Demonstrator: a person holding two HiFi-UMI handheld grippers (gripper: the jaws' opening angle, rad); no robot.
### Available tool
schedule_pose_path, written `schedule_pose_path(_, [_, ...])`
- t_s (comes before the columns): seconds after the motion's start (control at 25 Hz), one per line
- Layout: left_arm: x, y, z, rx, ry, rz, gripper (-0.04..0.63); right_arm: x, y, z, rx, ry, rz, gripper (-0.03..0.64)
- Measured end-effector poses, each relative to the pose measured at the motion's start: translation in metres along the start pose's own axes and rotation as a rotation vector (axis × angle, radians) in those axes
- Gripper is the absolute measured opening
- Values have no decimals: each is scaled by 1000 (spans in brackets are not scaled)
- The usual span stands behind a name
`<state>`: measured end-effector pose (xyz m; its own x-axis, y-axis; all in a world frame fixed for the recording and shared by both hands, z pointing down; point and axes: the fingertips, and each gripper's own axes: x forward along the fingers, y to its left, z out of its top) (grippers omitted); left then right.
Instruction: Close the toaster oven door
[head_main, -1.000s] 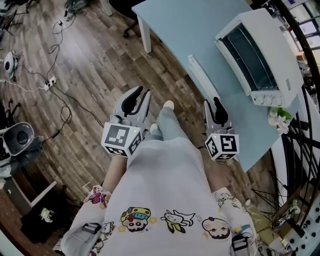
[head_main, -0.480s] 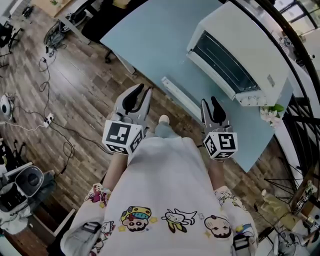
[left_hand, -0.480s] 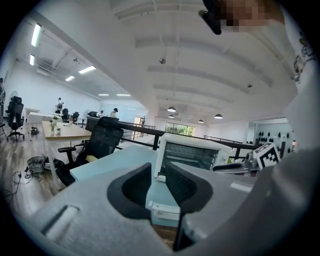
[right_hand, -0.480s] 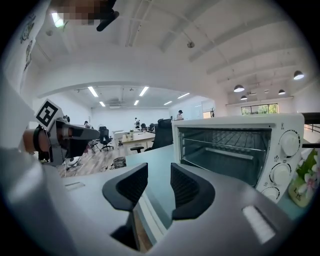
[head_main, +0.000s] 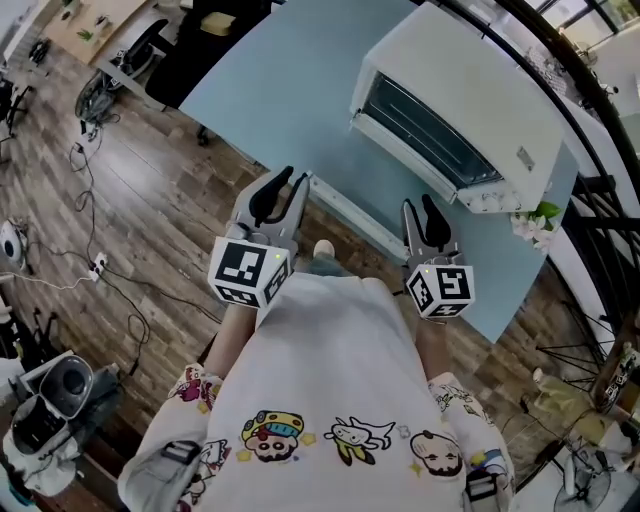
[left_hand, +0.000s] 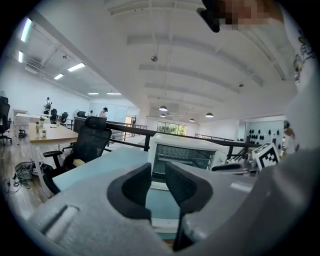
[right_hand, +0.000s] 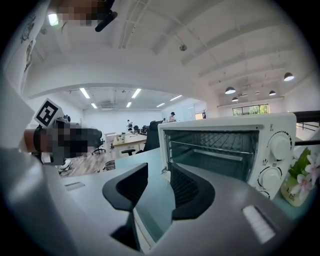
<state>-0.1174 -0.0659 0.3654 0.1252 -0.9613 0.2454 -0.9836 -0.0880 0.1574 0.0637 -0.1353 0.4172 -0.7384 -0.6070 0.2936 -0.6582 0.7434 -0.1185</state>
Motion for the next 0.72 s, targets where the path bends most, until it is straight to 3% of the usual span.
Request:
schedule_pose_path(0.32, [25,-11,3,29,34,-152,78,-19,-11,1,29,-13,-144,138])
schedule_pose_path(0.72, [59,-16,1,63,95,-417,79,-48,-11,-13,109,-7,-430,137])
